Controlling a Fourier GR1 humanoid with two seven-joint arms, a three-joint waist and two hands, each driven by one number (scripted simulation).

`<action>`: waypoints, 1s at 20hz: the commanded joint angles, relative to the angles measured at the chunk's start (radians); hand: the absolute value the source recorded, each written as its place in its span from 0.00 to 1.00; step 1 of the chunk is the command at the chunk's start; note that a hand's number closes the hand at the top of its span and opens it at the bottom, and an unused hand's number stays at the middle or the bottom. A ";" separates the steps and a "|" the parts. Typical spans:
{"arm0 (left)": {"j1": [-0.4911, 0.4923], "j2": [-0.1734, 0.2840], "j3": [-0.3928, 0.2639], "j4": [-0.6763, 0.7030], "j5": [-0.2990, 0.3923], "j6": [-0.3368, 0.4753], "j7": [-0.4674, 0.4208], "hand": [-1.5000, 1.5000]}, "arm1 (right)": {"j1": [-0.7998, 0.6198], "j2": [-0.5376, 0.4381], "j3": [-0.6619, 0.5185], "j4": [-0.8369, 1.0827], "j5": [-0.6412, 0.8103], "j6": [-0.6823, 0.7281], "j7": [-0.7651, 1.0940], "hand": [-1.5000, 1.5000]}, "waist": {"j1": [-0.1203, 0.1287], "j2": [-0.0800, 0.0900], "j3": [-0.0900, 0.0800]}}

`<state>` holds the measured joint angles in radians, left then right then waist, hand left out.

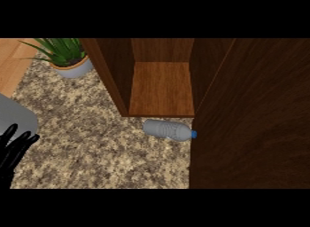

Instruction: Pick up the bottled water, place it into the cabinet and close the cabinet

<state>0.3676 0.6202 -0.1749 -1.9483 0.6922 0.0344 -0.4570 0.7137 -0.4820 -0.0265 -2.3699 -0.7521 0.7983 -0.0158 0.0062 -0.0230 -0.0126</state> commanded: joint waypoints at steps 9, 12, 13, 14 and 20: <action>0.110 0.075 0.126 -0.013 0.110 -0.103 -0.002 0.00 | -0.196 -0.055 0.158 -0.262 0.178 -0.085 0.172 1.00 | 0.024 -0.012 -0.009; 0.133 0.100 0.150 -0.020 0.126 -0.131 0.003 0.00 | -0.261 -0.063 0.201 -0.241 0.179 -0.123 0.212 1.00 | 0.031 -0.014 -0.010; 0.147 0.094 0.161 -0.009 0.134 -0.133 -0.007 0.00 | -0.270 -0.060 0.224 -0.238 0.179 -0.141 0.226 1.00 | 0.028 -0.016 -0.011; 0.142 0.109 0.180 -0.015 0.147 -0.144 -0.001 0.00 | -0.295 -0.043 0.247 -0.223 0.174 -0.164 0.230 1.00 | 0.029 -0.015 -0.011; 0.185 0.132 0.211 -0.007 0.163 -0.193 -0.006 0.00 | -0.430 -0.002 0.376 -0.175 0.189 -0.287 0.311 1.00 | 0.042 -0.010 -0.011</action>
<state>0.5317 0.7355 0.0149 -1.9567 0.8420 -0.1289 -0.4619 0.3427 -0.4957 0.3096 -2.3536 -0.6968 0.6123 0.2020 0.0396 -0.0370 -0.0239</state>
